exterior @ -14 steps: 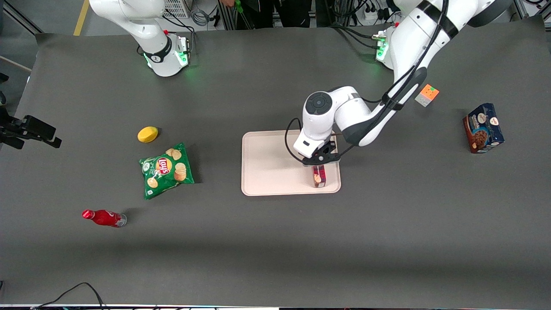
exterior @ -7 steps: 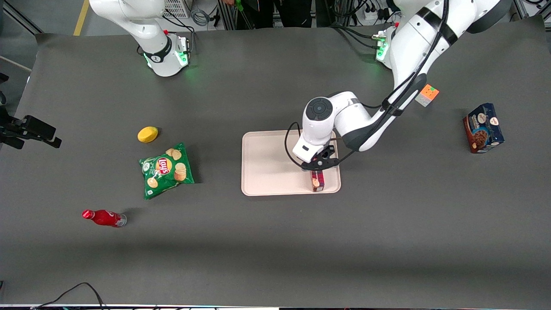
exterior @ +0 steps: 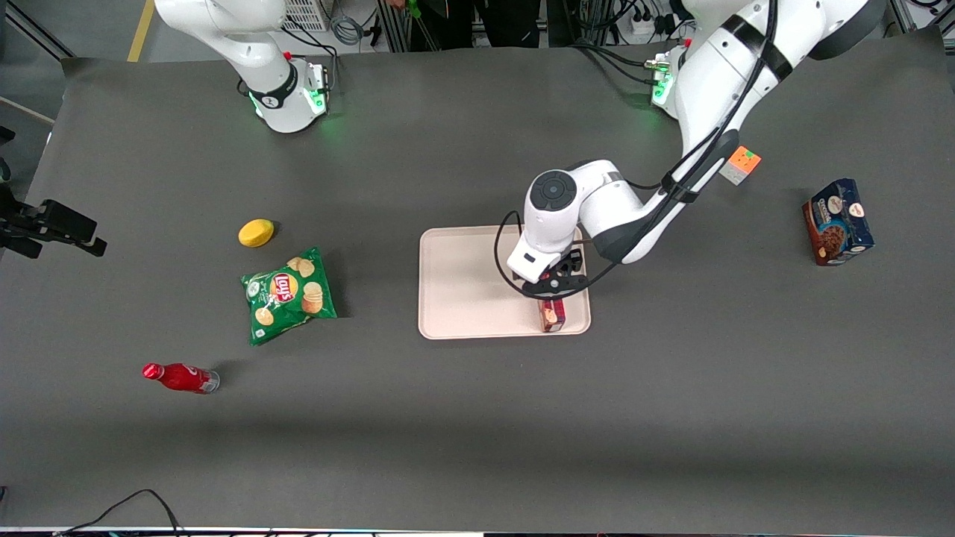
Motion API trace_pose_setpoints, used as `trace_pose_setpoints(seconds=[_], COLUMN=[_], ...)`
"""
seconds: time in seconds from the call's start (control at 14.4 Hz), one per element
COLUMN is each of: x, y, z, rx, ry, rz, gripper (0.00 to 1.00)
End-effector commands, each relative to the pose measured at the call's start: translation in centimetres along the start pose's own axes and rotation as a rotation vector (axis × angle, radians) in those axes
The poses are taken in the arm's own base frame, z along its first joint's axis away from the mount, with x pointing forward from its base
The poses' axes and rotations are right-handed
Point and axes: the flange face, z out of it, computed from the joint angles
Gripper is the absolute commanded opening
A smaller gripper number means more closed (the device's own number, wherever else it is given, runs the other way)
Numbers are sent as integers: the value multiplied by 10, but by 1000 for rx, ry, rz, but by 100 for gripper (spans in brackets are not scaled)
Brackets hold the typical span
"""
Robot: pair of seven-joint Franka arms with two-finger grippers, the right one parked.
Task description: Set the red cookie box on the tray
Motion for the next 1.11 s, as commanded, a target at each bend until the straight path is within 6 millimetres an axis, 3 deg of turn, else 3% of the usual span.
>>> trace_pose_setpoints(seconds=[0.0, 0.28, 0.35, 0.42, 0.56, 0.7, 0.84, 1.04], x=[6, 30, 33, 39, 60, 62, 62, 76], y=[2, 5, 10, 10, 4, -7, -26, -79], z=[-6, -38, -56, -77, -142, -204, -257, -315], rx=[-6, 19, 42, 72, 86, 90, 69, 65], ry=[12, 39, 38, 19, -46, -50, -23, -19], rz=[4, -34, -21, 3, 15, 51, 116, 169], gripper=[100, 100, 100, 100, 100, 100, 100, 100])
